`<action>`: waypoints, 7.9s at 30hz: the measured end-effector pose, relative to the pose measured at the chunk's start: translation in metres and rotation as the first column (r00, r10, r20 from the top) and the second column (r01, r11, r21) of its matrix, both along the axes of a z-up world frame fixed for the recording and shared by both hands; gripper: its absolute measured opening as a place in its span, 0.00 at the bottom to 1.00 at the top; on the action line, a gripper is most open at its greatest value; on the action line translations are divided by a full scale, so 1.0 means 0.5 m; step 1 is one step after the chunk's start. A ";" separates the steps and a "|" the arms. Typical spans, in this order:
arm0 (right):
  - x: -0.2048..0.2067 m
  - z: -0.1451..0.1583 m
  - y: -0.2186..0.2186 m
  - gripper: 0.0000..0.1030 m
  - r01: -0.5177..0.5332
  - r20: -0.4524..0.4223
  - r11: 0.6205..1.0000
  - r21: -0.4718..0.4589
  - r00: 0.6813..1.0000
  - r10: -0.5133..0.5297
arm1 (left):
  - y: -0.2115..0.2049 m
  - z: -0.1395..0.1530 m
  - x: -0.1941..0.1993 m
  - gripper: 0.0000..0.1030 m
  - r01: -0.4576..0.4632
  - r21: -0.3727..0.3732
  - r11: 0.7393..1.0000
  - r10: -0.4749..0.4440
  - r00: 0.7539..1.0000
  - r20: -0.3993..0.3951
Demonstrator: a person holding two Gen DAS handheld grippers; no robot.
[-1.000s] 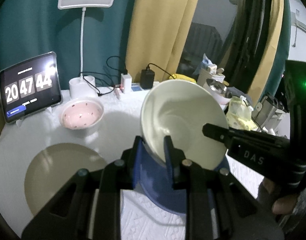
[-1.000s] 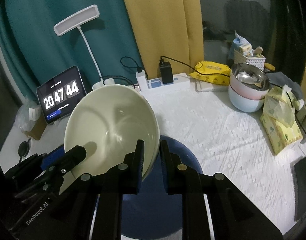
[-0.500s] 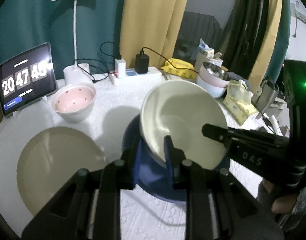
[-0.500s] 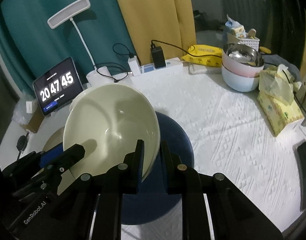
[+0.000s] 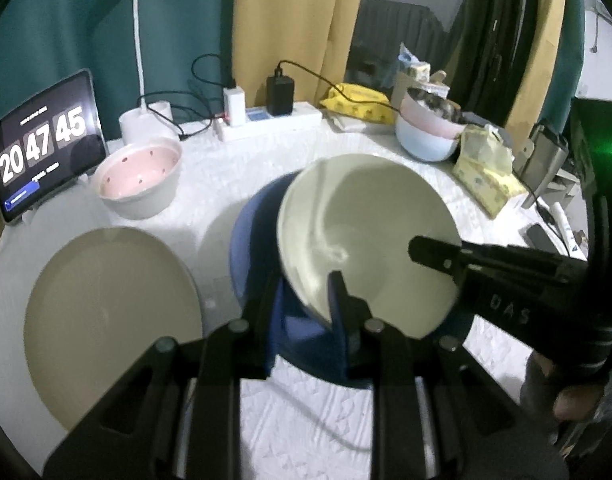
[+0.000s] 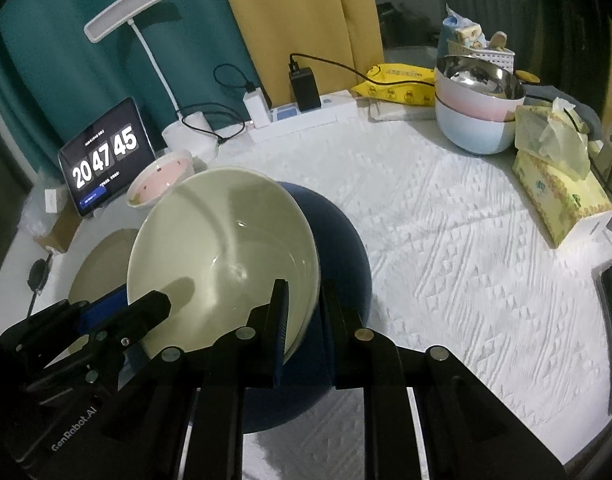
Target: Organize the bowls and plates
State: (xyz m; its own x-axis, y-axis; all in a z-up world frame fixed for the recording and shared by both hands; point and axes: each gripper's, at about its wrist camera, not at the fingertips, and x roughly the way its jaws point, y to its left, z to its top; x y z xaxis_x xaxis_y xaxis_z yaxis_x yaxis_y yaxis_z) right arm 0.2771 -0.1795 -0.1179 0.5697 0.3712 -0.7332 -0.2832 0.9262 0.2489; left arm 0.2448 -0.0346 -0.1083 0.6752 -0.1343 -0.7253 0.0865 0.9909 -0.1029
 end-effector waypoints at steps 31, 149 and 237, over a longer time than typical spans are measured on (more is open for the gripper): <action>-0.001 0.057 -0.001 0.24 0.025 0.078 0.999 -0.024 0.997 -0.023 | 0.019 0.037 -0.007 0.25 -0.016 0.003 1.000 0.016 0.998 0.059; 0.339 -0.074 0.460 0.38 0.007 -0.271 0.999 -0.052 0.962 -0.021 | 0.457 -0.085 0.308 0.40 -0.279 -0.076 0.957 0.263 0.949 -0.171; 0.136 0.090 0.306 0.19 0.034 -0.080 0.992 0.118 0.997 -0.025 | 0.285 0.080 0.128 0.25 -0.152 -0.035 0.988 0.155 0.986 0.069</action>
State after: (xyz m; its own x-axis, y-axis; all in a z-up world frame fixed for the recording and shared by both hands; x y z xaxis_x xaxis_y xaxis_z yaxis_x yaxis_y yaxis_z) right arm 0.3452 -0.0267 -0.0729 0.5246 0.4421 -0.7275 -0.2316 0.8965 0.3777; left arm 0.3087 0.1078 -0.0684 0.7396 -0.0455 -0.6715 -0.0582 0.9896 -0.1312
